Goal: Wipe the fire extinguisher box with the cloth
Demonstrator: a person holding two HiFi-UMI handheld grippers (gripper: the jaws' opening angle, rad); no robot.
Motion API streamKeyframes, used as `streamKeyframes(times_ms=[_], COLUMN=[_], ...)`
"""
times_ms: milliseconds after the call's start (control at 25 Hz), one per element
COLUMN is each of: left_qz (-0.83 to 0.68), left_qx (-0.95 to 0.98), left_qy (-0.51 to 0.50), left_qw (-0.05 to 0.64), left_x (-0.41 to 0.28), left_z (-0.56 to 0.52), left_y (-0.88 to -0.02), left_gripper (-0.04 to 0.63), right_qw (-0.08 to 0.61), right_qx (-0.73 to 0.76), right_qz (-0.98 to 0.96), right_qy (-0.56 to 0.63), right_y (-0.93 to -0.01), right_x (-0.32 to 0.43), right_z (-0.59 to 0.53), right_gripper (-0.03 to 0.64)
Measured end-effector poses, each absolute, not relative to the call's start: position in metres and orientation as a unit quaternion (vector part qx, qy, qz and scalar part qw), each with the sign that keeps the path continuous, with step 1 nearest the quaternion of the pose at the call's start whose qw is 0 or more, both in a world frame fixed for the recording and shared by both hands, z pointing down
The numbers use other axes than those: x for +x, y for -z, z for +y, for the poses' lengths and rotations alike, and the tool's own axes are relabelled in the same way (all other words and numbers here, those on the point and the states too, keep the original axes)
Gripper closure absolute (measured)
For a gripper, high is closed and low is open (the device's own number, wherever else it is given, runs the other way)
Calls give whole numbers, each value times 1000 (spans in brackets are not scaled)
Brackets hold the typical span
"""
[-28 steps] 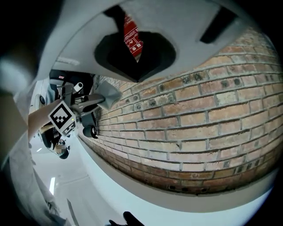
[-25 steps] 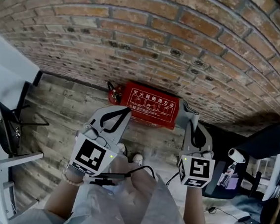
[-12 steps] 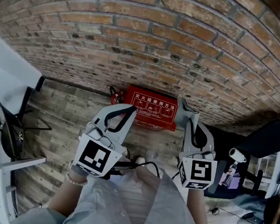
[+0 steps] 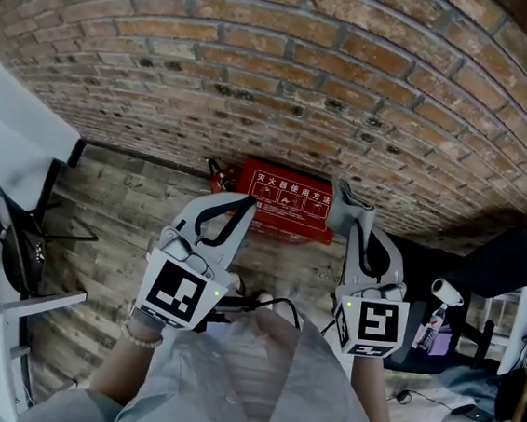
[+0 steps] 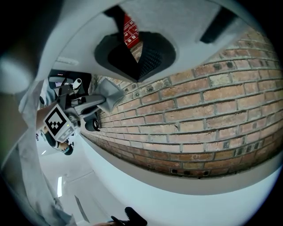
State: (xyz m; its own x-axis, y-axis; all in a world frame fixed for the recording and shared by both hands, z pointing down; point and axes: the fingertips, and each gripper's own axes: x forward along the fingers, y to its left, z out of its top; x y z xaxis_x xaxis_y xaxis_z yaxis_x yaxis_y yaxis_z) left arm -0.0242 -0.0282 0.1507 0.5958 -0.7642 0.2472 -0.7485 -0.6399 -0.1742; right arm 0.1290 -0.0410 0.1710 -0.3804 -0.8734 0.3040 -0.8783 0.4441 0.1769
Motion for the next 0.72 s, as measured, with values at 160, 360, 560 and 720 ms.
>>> streamKeyframes(times_ms=[160,360,560,720], left_qz=[427,430,430,433], left_qx=[-891,-890,-890,-889], left_qy=[151,150,152,147], left_qw=[24,20,20,16], left_x=[-27,-27,-27,-27], left_z=[-28,-31,-31,-33], left_y=[-152,-155,-155,-155], left_gripper=[598,598,598,598], right_qw=[181,184,185,186], right_qx=[525,522,519,518], right_qz=[-832,-833,-834,-835], right_qy=[-10,-10,-10,-10], right_y=[-173,-174,-174,-175], right_x=[126,125,123,124], right_z=[-40,-42,-43,-44], right_gripper=[598,598,598,598])
